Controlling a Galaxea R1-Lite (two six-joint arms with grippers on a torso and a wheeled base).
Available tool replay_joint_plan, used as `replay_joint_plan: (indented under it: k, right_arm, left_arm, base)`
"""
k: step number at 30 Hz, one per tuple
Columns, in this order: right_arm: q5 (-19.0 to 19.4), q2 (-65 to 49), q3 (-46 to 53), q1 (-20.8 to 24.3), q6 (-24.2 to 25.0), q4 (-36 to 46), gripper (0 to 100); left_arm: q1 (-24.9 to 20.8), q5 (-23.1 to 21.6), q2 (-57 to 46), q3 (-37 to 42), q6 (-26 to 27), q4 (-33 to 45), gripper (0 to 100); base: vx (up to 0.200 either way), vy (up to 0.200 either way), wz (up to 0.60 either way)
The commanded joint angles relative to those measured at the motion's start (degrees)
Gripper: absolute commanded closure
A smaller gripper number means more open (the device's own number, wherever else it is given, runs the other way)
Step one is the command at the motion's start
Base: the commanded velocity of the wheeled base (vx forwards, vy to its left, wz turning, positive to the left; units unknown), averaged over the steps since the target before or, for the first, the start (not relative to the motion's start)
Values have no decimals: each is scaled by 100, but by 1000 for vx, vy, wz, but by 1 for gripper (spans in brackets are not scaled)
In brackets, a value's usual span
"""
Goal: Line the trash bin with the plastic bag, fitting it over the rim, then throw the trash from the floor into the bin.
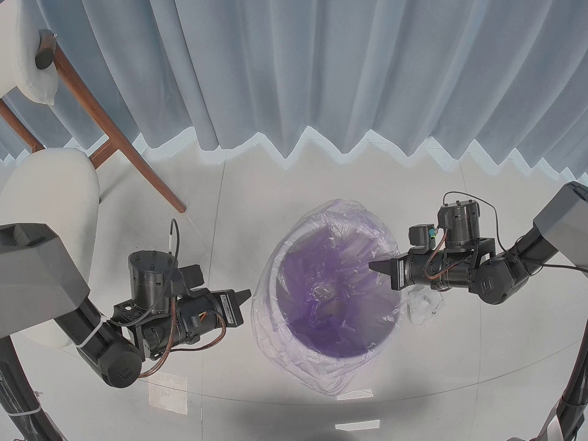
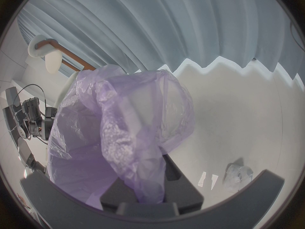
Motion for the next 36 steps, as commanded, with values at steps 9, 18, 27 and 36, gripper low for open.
replay_joint_plan:
  k: [9,18,27,36]
  right_arm:
    - [1,-39,134,-34,-1,-186,100]
    - [1,-12,275,28,-1,-397,100]
    - [1,-30,310,28,16,-423,100]
    - [1,-39,433,28,25,-441,100]
  left_arm:
    - [-62,284,-502,1080,-64,-721,0]
    - [-114,266,60,965,-178,-1310,0]
    - [-211,328,825,904,-170,-2022,0]
    - [-352,328,922,587,-196,-2057,100]
  base:
    - [0,0,0]
    - [0,0,0]
    - [0,0,0]
    - [0,0,0]
